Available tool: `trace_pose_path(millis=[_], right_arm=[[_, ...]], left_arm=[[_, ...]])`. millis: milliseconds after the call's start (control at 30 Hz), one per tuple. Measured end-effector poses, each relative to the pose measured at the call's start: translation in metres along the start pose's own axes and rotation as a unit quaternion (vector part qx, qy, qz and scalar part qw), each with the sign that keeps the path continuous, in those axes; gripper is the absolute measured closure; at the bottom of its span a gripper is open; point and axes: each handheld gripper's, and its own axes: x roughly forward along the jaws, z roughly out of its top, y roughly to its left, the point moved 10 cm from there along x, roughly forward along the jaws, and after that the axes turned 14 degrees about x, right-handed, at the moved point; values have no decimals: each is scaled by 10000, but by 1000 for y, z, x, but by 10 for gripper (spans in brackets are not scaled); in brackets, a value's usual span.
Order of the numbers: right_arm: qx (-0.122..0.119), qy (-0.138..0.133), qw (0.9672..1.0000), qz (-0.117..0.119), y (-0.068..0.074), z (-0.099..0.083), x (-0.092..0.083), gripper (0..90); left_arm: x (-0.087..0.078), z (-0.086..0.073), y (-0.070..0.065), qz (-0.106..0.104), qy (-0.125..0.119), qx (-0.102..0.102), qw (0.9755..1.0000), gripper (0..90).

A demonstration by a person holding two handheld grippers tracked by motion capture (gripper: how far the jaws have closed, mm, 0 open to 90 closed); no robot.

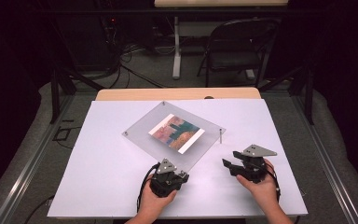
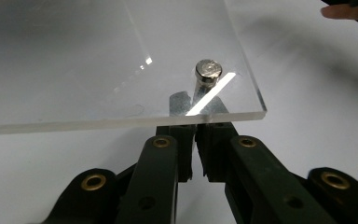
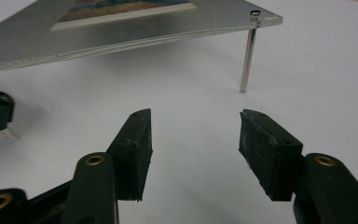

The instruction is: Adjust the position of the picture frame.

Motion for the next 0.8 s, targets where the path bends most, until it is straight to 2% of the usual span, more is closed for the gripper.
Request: trace_pose_path(millis=[133, 433, 633, 800], right_arm=[[-47, 16, 9999, -124, -6, 10, 16, 457], [-97, 124, 9995, -288, -21, 26, 56, 557], [-98, 98, 9996, -257, -23, 31, 76, 613], [-110, -15, 9998, -168, -20, 40, 86, 658]], left_arm=[[-4, -1, 2, 42, -14, -52, 10000, 852], [-14, -1, 5, 31, -72, -130, 9999, 853], [-22, -1, 8, 60, -126, -223, 9997, 853], [-25, -2, 9, 92, -133, -263, 9995, 854]])
